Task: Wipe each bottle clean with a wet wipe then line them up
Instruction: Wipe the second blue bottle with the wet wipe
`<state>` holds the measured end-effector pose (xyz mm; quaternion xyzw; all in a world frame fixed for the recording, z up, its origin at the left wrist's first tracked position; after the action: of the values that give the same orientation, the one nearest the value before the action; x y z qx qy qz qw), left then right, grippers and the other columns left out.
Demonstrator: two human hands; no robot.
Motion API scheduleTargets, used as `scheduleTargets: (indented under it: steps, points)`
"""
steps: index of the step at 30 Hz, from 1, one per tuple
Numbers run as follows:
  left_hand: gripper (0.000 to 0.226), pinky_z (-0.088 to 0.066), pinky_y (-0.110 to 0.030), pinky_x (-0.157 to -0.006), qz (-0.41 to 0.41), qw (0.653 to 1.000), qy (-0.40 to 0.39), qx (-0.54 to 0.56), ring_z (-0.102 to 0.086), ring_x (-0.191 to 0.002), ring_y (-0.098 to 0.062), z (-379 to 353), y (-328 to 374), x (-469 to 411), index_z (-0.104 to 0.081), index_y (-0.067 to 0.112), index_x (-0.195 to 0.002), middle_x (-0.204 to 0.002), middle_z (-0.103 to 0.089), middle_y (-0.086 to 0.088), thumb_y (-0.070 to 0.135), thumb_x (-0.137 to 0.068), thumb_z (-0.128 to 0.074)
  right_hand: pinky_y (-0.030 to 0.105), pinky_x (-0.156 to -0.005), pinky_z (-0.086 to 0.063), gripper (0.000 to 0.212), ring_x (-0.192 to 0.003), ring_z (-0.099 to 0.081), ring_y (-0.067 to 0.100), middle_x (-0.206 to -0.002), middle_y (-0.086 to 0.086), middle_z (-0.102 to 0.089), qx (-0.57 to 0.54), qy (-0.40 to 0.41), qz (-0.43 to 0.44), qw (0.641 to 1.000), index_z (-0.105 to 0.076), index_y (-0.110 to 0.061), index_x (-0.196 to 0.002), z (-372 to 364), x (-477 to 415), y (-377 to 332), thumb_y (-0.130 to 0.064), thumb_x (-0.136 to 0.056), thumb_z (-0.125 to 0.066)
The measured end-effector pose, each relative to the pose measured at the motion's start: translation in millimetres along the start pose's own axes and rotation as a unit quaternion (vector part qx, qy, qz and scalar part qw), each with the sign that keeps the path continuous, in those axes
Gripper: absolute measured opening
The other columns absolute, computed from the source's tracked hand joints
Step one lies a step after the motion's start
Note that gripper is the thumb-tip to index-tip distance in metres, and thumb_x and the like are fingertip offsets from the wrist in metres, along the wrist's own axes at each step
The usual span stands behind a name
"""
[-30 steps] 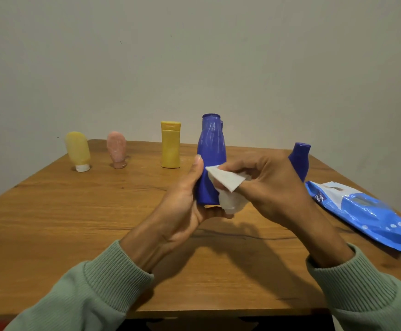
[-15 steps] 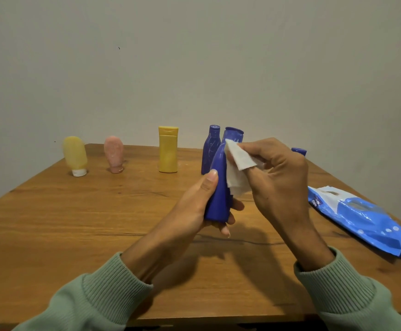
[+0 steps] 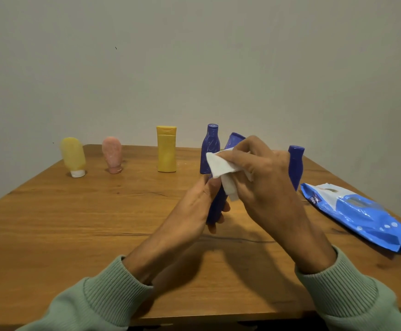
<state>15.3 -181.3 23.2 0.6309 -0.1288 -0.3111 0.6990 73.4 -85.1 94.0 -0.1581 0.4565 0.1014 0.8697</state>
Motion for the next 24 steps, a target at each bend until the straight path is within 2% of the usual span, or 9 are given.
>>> scheduleTargets:
  steps: [4,9,11,14,16,18,24]
  points:
    - [0.040,-0.051,-0.030,-0.065,-0.025,1.000,-0.006,-0.017,-0.063,-0.077,-0.012,-2,3,3,-0.054,0.025,-0.115,-0.097,-0.065,-0.009,0.053,-0.094,-0.033,0.047,-0.071,-0.049,0.025,-0.088,-0.054,0.021,-0.101,0.003,-0.055,0.000,0.046,-0.046,0.998,-0.065,-0.017,-0.111,11,-5,14,-0.019,-0.086,-0.061]
    - [0.047,-0.052,-0.029,-0.069,-0.004,1.000,0.002,-0.004,-0.062,-0.079,-0.014,0,3,1,-0.051,0.028,-0.116,-0.100,-0.063,-0.007,0.058,-0.085,-0.034,0.051,-0.075,-0.051,0.032,-0.094,-0.057,0.025,-0.101,0.005,-0.059,-0.034,-0.062,0.007,0.997,-0.068,-0.014,-0.109,-2,-1,-2,-0.011,-0.077,-0.073]
    - [0.045,-0.053,-0.030,-0.069,0.003,1.000,-0.001,0.019,-0.062,-0.077,-0.014,0,3,1,-0.052,0.025,-0.114,-0.098,-0.064,-0.007,0.056,-0.087,-0.035,0.051,-0.074,-0.052,0.031,-0.093,-0.058,0.026,-0.100,0.007,-0.060,-0.042,-0.044,0.016,0.998,-0.069,-0.013,-0.107,1,-3,-3,-0.011,-0.077,-0.073]
    - [0.048,-0.052,-0.034,-0.067,-0.004,0.999,-0.030,0.041,-0.064,-0.078,-0.018,-4,5,3,-0.055,0.018,-0.116,-0.095,-0.067,-0.008,0.055,-0.093,-0.034,0.038,-0.072,-0.052,0.030,-0.089,-0.055,0.016,-0.096,0.003,-0.057,-0.050,0.046,-0.011,0.998,-0.068,-0.014,-0.111,16,-6,7,-0.016,-0.081,-0.064]
    - [0.049,-0.052,-0.036,-0.066,-0.002,0.997,-0.050,0.054,-0.063,-0.079,-0.021,-6,5,4,-0.053,0.015,-0.119,-0.095,-0.068,-0.009,0.053,-0.094,-0.035,0.020,-0.071,-0.050,0.032,-0.086,-0.052,0.007,-0.095,-0.002,-0.055,-0.059,0.098,-0.035,0.993,-0.066,-0.014,-0.113,25,-6,15,-0.011,-0.082,-0.063]
    - [0.049,-0.052,-0.035,-0.063,0.006,0.995,-0.064,0.080,-0.063,-0.079,-0.022,-8,6,4,-0.051,0.014,-0.120,-0.094,-0.068,-0.010,0.052,-0.093,-0.036,0.008,-0.070,-0.046,0.034,-0.084,-0.051,0.002,-0.096,-0.003,-0.055,-0.076,0.116,-0.051,0.989,-0.066,-0.013,-0.114,28,-7,18,-0.004,-0.081,-0.066]
    - [0.056,-0.050,-0.033,-0.056,0.019,0.963,-0.091,0.254,-0.058,-0.071,-0.023,-11,13,4,-0.049,0.005,-0.128,-0.088,-0.062,-0.015,0.048,-0.097,-0.033,0.011,-0.069,-0.050,0.025,-0.089,-0.061,0.006,-0.097,0.000,-0.066,-0.225,0.030,-0.109,0.968,-0.070,-0.011,-0.107,15,-10,22,-0.007,-0.082,-0.070]
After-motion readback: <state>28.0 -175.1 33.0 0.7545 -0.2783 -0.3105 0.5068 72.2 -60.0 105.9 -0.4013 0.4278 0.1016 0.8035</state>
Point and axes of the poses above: each hand's wrist, its own x-axis away from the middle knuckle, its own z-axis out of the back of the hand, y = z × x, the point moved 6 cm from there along -x, towards the middle knuckle
